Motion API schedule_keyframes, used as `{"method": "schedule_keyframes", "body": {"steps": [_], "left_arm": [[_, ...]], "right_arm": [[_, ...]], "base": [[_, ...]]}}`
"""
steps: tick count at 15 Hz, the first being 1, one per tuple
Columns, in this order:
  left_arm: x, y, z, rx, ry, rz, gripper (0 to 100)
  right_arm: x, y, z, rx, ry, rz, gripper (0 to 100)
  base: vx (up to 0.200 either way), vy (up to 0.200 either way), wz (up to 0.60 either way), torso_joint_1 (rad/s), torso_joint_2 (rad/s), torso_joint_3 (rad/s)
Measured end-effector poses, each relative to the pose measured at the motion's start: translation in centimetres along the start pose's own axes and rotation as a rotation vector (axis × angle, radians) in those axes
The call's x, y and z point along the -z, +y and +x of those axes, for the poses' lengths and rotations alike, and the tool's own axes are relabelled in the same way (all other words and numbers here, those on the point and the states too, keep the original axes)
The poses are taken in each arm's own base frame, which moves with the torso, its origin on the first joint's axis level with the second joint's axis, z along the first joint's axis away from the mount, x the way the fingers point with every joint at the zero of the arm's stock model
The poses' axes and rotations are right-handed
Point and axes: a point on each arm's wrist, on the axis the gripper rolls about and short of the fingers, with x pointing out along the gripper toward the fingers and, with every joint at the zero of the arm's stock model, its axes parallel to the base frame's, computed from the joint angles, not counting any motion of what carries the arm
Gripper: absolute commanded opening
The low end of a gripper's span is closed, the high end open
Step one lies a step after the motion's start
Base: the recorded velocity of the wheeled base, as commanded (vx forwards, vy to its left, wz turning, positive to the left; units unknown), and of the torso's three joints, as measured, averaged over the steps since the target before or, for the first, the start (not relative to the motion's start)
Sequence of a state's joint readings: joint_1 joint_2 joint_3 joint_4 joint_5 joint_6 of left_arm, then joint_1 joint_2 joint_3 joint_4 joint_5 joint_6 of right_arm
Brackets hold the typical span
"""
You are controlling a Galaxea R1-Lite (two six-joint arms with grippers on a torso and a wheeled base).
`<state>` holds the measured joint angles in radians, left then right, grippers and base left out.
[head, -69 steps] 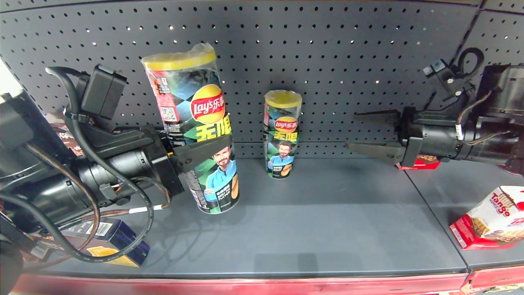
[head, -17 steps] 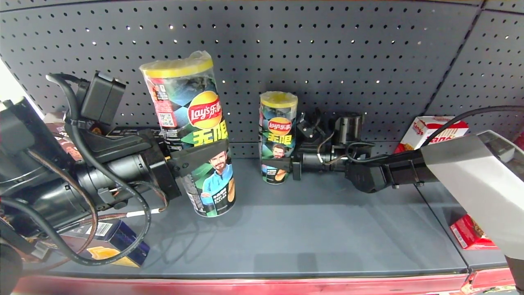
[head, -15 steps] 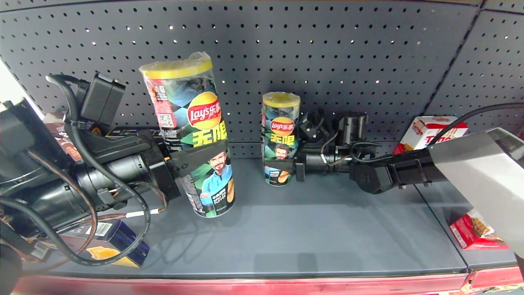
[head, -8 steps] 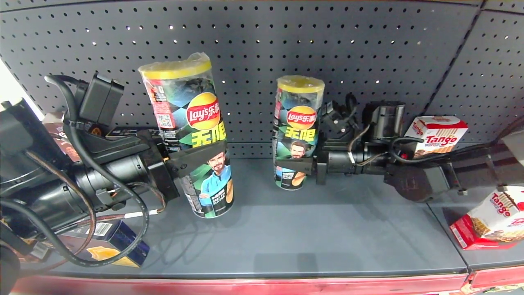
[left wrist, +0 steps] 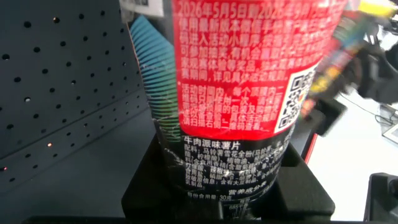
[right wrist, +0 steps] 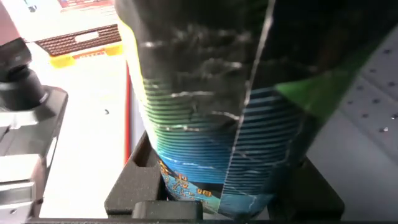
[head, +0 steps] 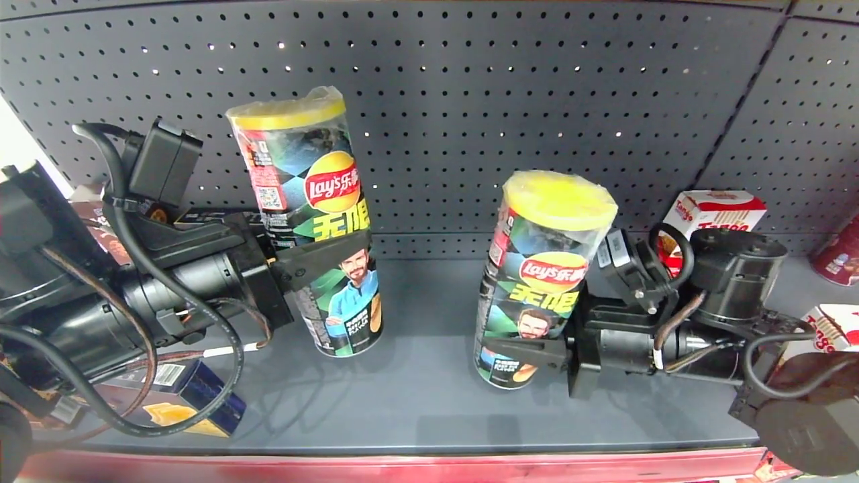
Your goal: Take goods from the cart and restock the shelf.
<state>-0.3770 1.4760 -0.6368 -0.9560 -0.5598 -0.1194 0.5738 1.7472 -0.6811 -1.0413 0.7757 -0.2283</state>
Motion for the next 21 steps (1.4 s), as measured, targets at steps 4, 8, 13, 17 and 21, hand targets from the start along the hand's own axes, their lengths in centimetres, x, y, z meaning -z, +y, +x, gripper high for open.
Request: {"method": "schedule_keyframes", "body": {"steps": [4, 8, 13, 17, 21], "left_arm": [[0.0, 0.0, 0.0, -0.002, 0.002, -0.002, 0], [0.1, 0.1, -0.1, -0.005, 0.005, -0.003, 0], [0.1, 0.2, -0.1, -0.010, 0.005, -0.002, 0], [0.1, 0.2, -0.1, -0.010, 0.003, -0.002, 0], [0.4, 0.1, -0.3, -0.010, 0.011, -0.007, 0]], "right_arm": [[1.9, 0.7, 0.3, -0.011, 0.001, 0.000, 0], [4.2, 0.2, 1.3, -0.024, 0.014, 0.015, 0], [5.5, 0.5, 1.7, -0.030, 0.046, 0.041, 100], [5.5, 0.8, 1.4, -0.025, 0.052, 0.043, 100], [5.0, 0.8, 0.1, 0.004, 0.052, 0.040, 100]], "base": [[0.000, 0.000, 0.00, 0.000, 0.00, 0.000], [0.000, 0.000, 0.00, 0.000, 0.00, 0.000], [0.000, 0.000, 0.00, 0.000, 0.00, 0.000], [0.000, 0.000, 0.00, 0.000, 0.00, 0.000], [0.000, 0.000, 0.00, 0.000, 0.00, 0.000]]}}
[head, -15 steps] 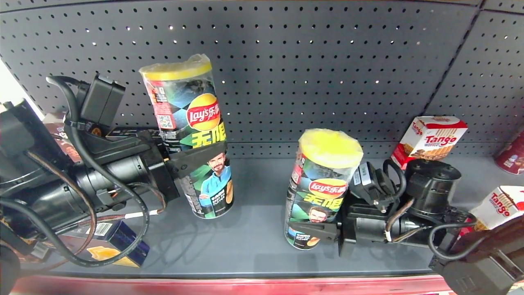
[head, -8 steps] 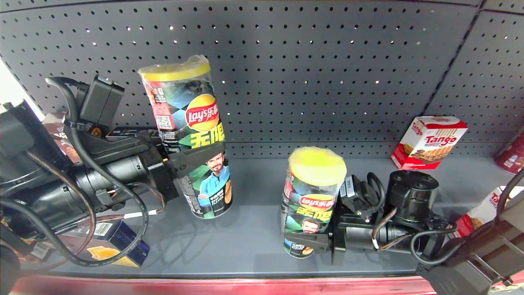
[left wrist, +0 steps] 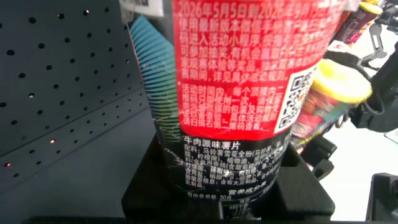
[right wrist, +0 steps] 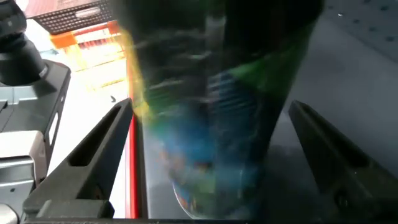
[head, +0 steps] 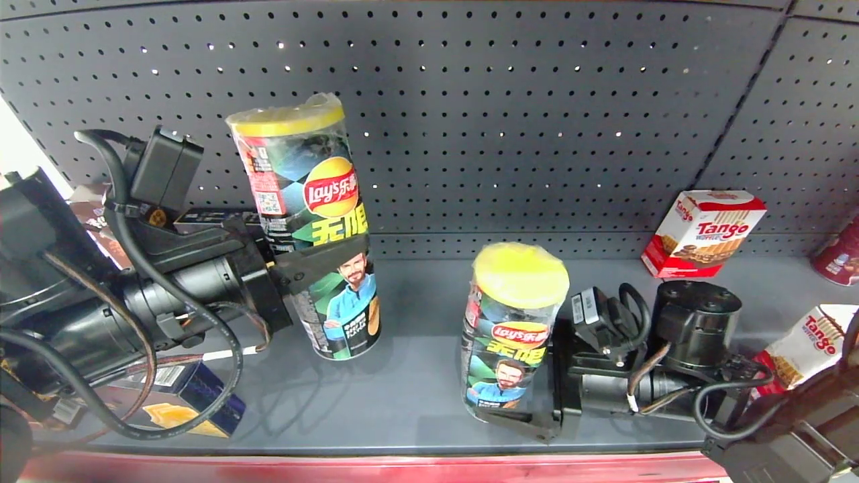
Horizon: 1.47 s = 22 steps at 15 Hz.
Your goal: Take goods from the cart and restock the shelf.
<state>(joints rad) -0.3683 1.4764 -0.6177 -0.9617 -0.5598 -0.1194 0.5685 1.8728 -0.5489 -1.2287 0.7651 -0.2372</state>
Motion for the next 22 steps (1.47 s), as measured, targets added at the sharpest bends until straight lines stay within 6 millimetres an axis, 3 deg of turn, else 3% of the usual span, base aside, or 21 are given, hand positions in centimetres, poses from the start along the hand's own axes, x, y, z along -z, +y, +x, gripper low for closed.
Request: {"method": "schedule_keyframes", "body": {"steps": [6, 12, 15, 17, 19, 22], "left_arm": [[0.2, -0.2, -0.3, 0.003, 0.005, -0.003, 0], [-0.2, -0.4, -0.6, 0.006, -0.010, 0.012, 0], [-0.3, -0.6, -0.5, 0.014, -0.016, 0.019, 0], [-0.4, -0.7, -0.5, 0.019, -0.019, 0.021, 0], [-0.5, -0.8, -0.5, 0.021, -0.022, 0.022, 0], [-0.6, -1.2, -0.6, 0.032, -0.024, 0.023, 0]], "right_arm": [[-1.9, 0.5, -4.8, 0.105, -0.011, -0.024, 100], [-6.4, 4.0, -12.9, 0.291, -0.011, -0.052, 100], [-8.2, 7.5, -17.1, 0.429, -0.011, -0.051, 100], [-8.4, 10.9, -19.3, 0.521, -0.028, -0.018, 100], [-7.5, 14.2, -20.6, 0.611, -0.043, 0.025, 100], [-4.3, 18.8, -21.3, 0.750, -0.057, 0.100, 100]], "base": [[0.000, 0.000, 0.00, 0.000, 0.00, 0.000], [0.000, 0.000, 0.00, 0.000, 0.00, 0.000], [0.000, 0.000, 0.00, 0.000, 0.00, 0.000], [0.000, 0.000, 0.00, 0.000, 0.00, 0.000], [0.000, 0.000, 0.00, 0.000, 0.00, 0.000], [0.000, 0.000, 0.00, 0.000, 0.00, 0.000]]}}
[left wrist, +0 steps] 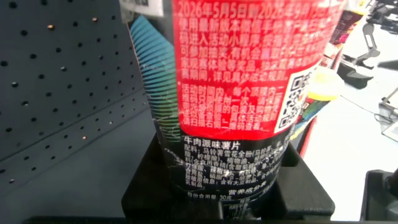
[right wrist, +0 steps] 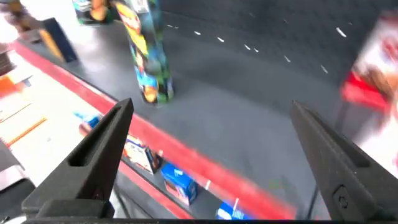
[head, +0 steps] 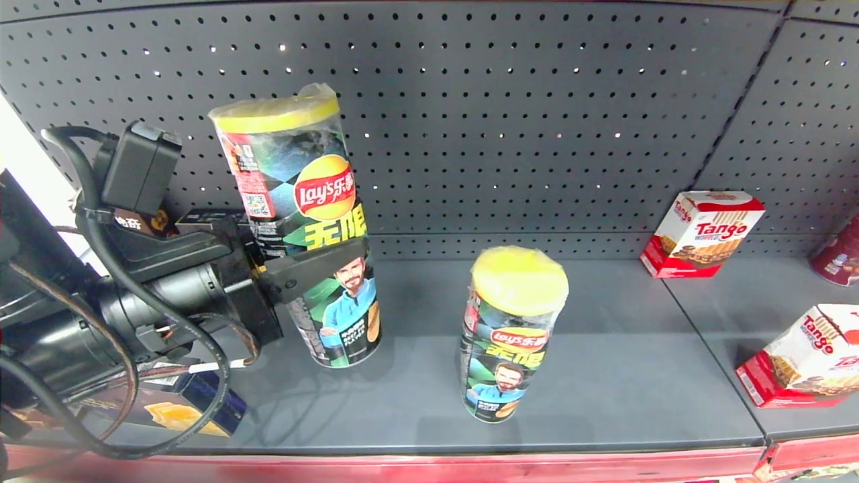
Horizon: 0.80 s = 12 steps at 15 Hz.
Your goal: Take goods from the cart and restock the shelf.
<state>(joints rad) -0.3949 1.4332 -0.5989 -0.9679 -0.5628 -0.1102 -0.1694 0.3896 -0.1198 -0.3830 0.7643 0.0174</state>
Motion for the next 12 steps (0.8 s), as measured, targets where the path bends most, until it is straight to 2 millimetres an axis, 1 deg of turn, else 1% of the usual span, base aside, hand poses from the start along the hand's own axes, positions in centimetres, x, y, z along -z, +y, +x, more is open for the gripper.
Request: {"method": "schedule_keyframes", "body": {"steps": [2, 3, 5, 8, 9, 10, 11, 12], "left_arm": [[0.0, -0.2, 0.0, 0.008, 0.000, 0.000, 0], [0.0, -0.2, 0.0, 0.009, 0.000, -0.001, 0], [0.0, -0.3, 0.0, 0.011, 0.000, -0.001, 0], [0.0, -0.3, 0.0, 0.011, 0.000, -0.001, 0], [0.0, -0.3, 0.0, 0.012, 0.000, -0.001, 0], [0.0, -0.3, 0.0, 0.012, 0.000, -0.001, 0], [0.0, -0.3, 0.0, 0.012, 0.000, -0.001, 0], [0.0, -0.3, 0.0, 0.012, 0.000, -0.001, 0]], "right_arm": [[3.2, 1.5, -1.5, 0.122, 0.047, 0.077, 100], [4.6, 1.9, -1.9, 0.238, 0.068, 0.111, 100], [5.8, 2.0, -2.5, 0.507, 0.045, 0.091, 100], [6.5, 1.7, -3.3, 0.931, 0.033, 0.061, 100], [6.8, 1.6, -3.5, 1.035, 0.051, 0.060, 100], [7.0, 1.6, -3.6, 1.070, 0.072, 0.054, 100], [7.1, 1.6, -3.6, 1.061, 0.080, 0.040, 100], [7.1, 1.7, -3.5, 0.988, 0.099, 0.013, 100]], "base": [[0.000, 0.000, 0.00, 0.000, 0.00, 0.000], [0.000, 0.000, 0.00, 0.000, 0.00, 0.000], [0.000, 0.000, 0.00, 0.000, 0.00, 0.000], [0.000, 0.000, 0.00, 0.000, 0.00, 0.000], [0.000, 0.000, 0.00, 0.000, 0.00, 0.000], [0.000, 0.000, 0.00, 0.000, 0.00, 0.000], [0.000, 0.000, 0.00, 0.000, 0.00, 0.000], [0.000, 0.000, 0.00, 0.000, 0.00, 0.000]]}}
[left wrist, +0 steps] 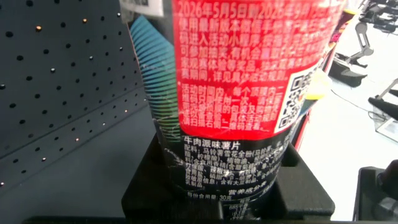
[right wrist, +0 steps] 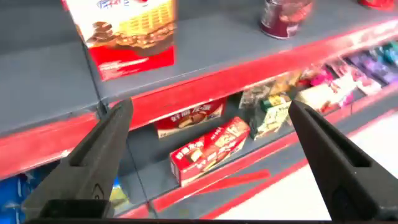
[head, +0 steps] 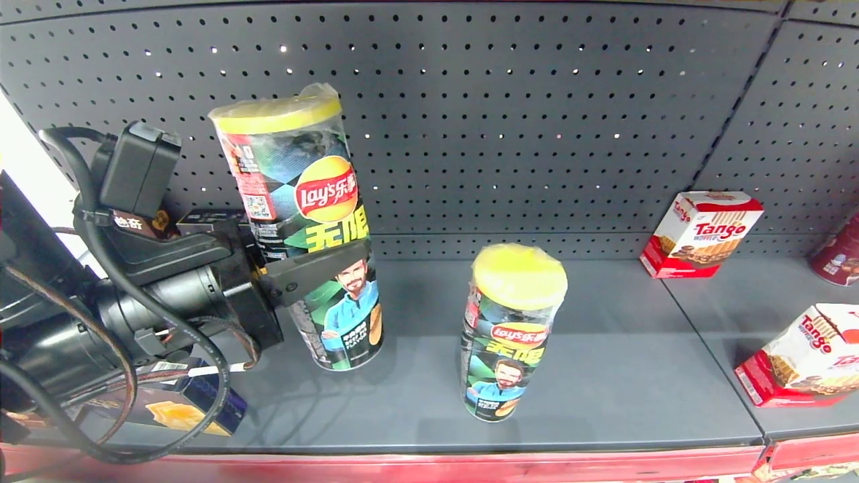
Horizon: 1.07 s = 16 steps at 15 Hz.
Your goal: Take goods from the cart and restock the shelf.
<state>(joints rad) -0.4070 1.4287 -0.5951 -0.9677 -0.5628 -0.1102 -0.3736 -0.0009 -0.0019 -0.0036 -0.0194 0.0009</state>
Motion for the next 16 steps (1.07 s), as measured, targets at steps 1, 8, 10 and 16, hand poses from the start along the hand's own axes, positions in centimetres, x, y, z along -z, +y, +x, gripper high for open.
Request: {"method": "schedule_keyframes", "body": {"steps": [1, 8, 10, 16], "left_arm": [[0.0, 0.0, 0.0, 0.002, 0.000, 0.000, 0], [0.0, -0.7, 0.5, 0.041, 0.009, -0.010, 0], [0.1, -0.8, 0.5, 0.054, 0.014, -0.014, 0], [-0.1, 0.4, 2.3, 0.055, 0.038, -0.025, 0]], "right_arm": [[0.0, 0.0, 0.0, -0.065, 0.000, -0.016, 100], [0.1, 0.0, 0.0, -0.101, 0.001, -0.016, 100], [0.1, 0.0, 0.0, -0.101, 0.001, -0.016, 100], [0.1, 0.0, 0.0, -0.100, 0.001, -0.016, 100]], "base": [[0.000, 0.000, 0.00, 0.000, 0.00, 0.000], [0.000, 0.000, 0.00, 0.000, 0.00, 0.000], [0.000, 0.000, 0.00, 0.000, 0.00, 0.000], [0.000, 0.000, 0.00, 0.000, 0.00, 0.000]]}}
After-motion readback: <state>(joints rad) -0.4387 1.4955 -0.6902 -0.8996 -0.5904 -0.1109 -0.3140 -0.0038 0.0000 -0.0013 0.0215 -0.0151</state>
